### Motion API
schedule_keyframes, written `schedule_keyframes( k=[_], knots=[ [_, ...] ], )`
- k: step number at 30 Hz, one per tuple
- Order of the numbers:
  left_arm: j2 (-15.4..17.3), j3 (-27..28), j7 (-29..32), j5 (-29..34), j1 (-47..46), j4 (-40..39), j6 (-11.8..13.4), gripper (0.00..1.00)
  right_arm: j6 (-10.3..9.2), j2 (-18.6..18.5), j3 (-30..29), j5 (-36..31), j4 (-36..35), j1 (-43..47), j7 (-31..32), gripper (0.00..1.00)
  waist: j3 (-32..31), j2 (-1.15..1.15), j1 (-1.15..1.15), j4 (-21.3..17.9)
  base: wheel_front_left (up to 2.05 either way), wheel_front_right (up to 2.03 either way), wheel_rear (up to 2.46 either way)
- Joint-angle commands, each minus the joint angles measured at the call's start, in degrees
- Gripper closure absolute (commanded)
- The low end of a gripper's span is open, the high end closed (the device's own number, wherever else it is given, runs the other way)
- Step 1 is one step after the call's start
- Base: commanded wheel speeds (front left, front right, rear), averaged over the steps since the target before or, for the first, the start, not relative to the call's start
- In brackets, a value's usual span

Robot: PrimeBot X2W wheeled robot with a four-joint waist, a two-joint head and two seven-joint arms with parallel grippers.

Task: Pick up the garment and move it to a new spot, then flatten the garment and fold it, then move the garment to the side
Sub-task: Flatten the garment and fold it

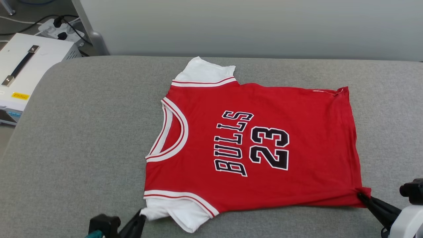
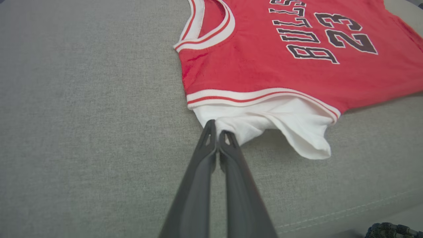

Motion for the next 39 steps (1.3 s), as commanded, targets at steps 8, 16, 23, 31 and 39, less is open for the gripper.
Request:
schedule_keyframes(
  k=[8, 16, 23, 31, 39],
  knots=[
    [0.8, 0.3, 1.7, 4.4, -15.8, 2.9, -5.0, 1.0, -0.04, 1.1, -7.5, -0.2, -2.8, -2.5, 2.7, 1.0, 4.2, 0.0, 0.01, -1.2, 0.0, 0.0, 0.0],
    [-2.1, 0.4, 1.7, 6.2, -31.8, 14.0, -11.1, 1.0, -0.04, 2.9, -12.1, -1.1, -3.7, -6.6, 6.2, 1.0, 10.5, 0.0, 0.01, -2.6, 0.0, 0.0, 0.0],
    [-4.6, 0.0, 0.0, 7.6, -42.6, 25.4, -14.8, 1.0, -0.04, 4.7, -14.0, -2.5, -2.5, -10.8, 8.2, 1.0, 15.4, 0.0, 0.01, -3.4, 0.0, 0.0, 0.0],
    [-8.6, -3.0, -1.8, 7.5, -46.5, 42.0, -17.8, 1.0, -0.04, 8.9, -12.1, -5.4, 3.1, -14.6, 8.5, 1.0, 17.7, 0.0, 0.01, -4.1, 0.0, 0.0, 0.0],
    [-11.0, -4.6, -5.2, 6.7, -46.5, 49.0, -18.7, 0.0, -0.04, 9.9, -11.4, -4.3, 5.4, -14.9, 6.5, 0.0, 15.5, 0.0, 0.01, -3.3, 0.0, 0.0, 0.0]
  ],
)
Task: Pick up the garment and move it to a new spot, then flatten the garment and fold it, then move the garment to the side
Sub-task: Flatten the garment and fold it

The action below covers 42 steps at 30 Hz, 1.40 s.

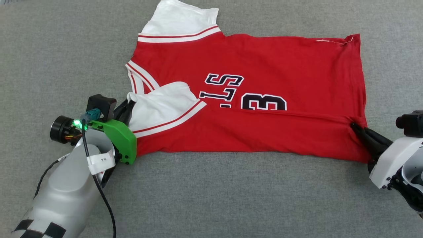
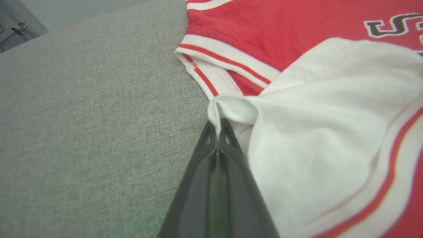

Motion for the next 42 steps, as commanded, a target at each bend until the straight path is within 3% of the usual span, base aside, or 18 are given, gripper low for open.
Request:
schedule_keyframes(
  k=[1, 8, 12, 22, 28, 34, 42],
  knots=[
    [-0.3, -0.5, -0.1, 0.1, 0.3, 1.3, -0.4, 0.0, -0.04, 0.2, -0.2, 0.3, 0.7, -0.4, -1.0, 0.0, -1.5, 0.0, -0.01, 0.6, 0.0, 0.0, 0.0],
    [2.2, -0.5, -1.1, 0.7, -3.2, -0.1, -0.6, 0.0, -0.04, -0.9, -1.3, 0.1, 0.3, 1.9, -4.2, 0.0, -6.1, 0.0, -0.01, 2.5, 0.0, 0.0, 0.0],
    [4.0, -1.6, 4.1, -0.9, -5.8, -3.0, -0.8, 0.0, -0.04, -1.6, -2.2, -0.6, -0.2, 3.2, -4.9, 0.0, -7.9, 0.0, -0.01, 3.3, 0.0, 0.0, 0.0],
    [9.8, -11.1, 39.7, -19.5, -9.2, -17.4, -0.8, 0.0, -0.04, -1.3, -4.0, -1.9, -1.0, 3.8, -2.9, 0.0, -9.1, 0.0, -0.01, 4.0, 0.0, 0.0, 0.0],
    [11.6, -14.2, 51.7, -26.8, -8.7, -19.0, -0.8, 0.0, -0.04, -0.5, -4.3, -2.1, -2.0, 3.8, -0.3, 0.0, -8.5, 0.0, -0.01, 3.1, 0.0, 0.0, 0.0],
    [11.0, -16.2, 55.0, -29.3, -7.7, -16.6, -0.8, 0.0, -0.04, 0.2, -4.0, -2.1, -2.7, 2.9, 1.7, 0.0, -7.0, 0.0, -0.01, 1.4, 0.0, 0.0, 0.0],
    [10.5, -21.3, 55.7, -27.9, -5.4, -13.3, -0.8, 0.0, -0.04, 1.2, -3.2, -2.6, -2.7, 1.8, 2.5, 0.0, -5.2, 0.0, -0.01, -0.3, 0.0, 0.0, 0.0]
  ],
)
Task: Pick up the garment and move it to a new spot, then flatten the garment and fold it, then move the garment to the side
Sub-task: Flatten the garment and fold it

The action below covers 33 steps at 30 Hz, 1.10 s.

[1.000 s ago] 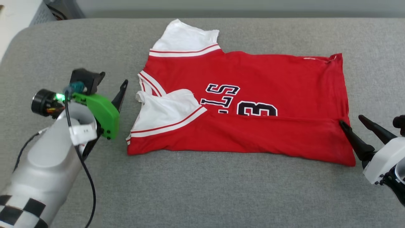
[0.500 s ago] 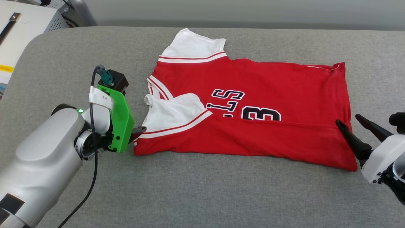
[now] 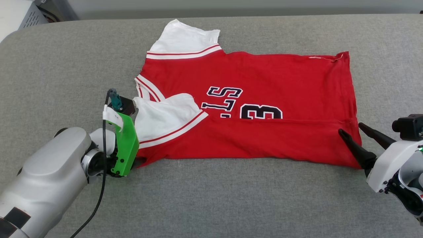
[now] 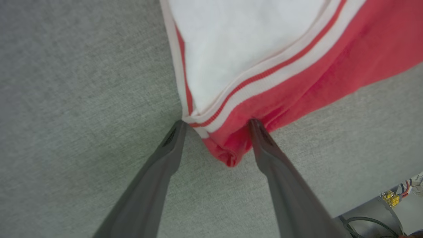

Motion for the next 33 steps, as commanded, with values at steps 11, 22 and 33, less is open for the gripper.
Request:
schedule_keyframes(
  k=[11, 22, 33],
  knots=[
    [0.8, -2.3, -7.0, -1.4, 2.6, -0.5, -0.2, 1.0, -0.04, -3.2, -0.5, -2.2, -2.5, -4.0, 3.3, 0.0, -2.4, 0.0, 0.0, 0.1, 0.0, 0.0, 0.0],
    [4.8, -3.4, -11.8, -2.0, 2.2, -7.3, -0.2, 1.0, -0.04, -11.0, 1.4, 1.9, -6.3, -4.8, 31.5, 0.0, -3.1, 0.0, 0.0, 1.5, 0.0, 0.0, 0.0],
    [4.5, -4.4, -13.5, -1.7, 1.2, -7.8, -0.2, 1.0, -0.04, -2.3, 0.6, 0.0, 3.9, -4.4, 33.6, 0.0, -0.3, 0.0, 0.0, 2.9, 0.0, 0.0, 0.0]
  ],
)
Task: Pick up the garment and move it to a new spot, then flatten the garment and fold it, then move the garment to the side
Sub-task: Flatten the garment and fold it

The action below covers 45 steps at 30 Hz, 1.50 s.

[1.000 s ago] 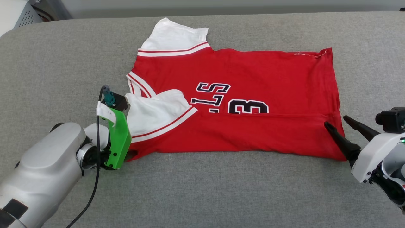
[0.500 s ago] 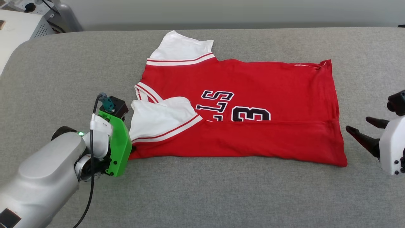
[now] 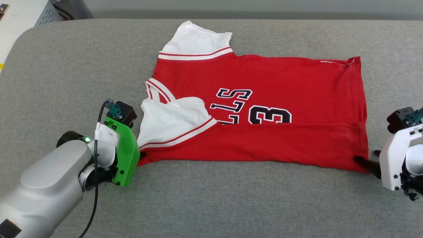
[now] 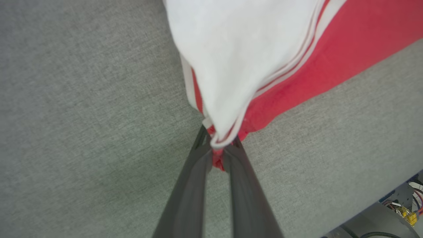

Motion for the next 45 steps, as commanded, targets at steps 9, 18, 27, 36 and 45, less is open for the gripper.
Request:
schedule_keyframes(
  k=[9, 18, 27, 36, 45],
  knots=[
    [-0.2, -0.9, -2.0, -0.9, 0.7, 1.4, -0.2, 1.0, -0.04, 4.8, 4.2, 0.9, 5.5, 2.7, -4.5, 1.0, 0.5, 0.0, 0.0, 0.4, 0.0, 0.0, 0.0],
    [2.1, 0.2, -4.9, -5.1, 4.5, 0.7, -0.2, 1.0, -0.04, -0.4, 5.8, 0.6, 0.4, 2.7, -11.7, 1.0, -5.3, 0.0, 0.0, -1.3, 0.0, 0.0, 0.0],
    [7.9, -0.7, -5.8, -6.2, 10.5, -7.7, 1.1, 1.0, -0.04, -5.7, 3.9, 2.4, -8.2, 9.1, -12.8, 1.0, -8.7, 0.0, 0.0, -0.9, 0.0, 0.0, 0.0],
    [9.6, -1.8, -7.1, -6.7, 15.6, -15.7, 5.6, 1.0, -0.04, -7.7, -1.5, 3.9, -11.9, 17.1, -10.3, 1.0, -8.1, 0.0, 0.0, -0.1, 0.0, 0.0, 0.0],
    [6.9, -2.5, -7.8, -6.3, 16.1, -9.6, 6.2, 1.0, -0.04, -2.0, -4.0, 0.6, -6.1, 17.1, -10.1, 1.0, -5.4, 0.0, 0.0, -0.1, 0.0, 0.0, 0.0]
  ],
)
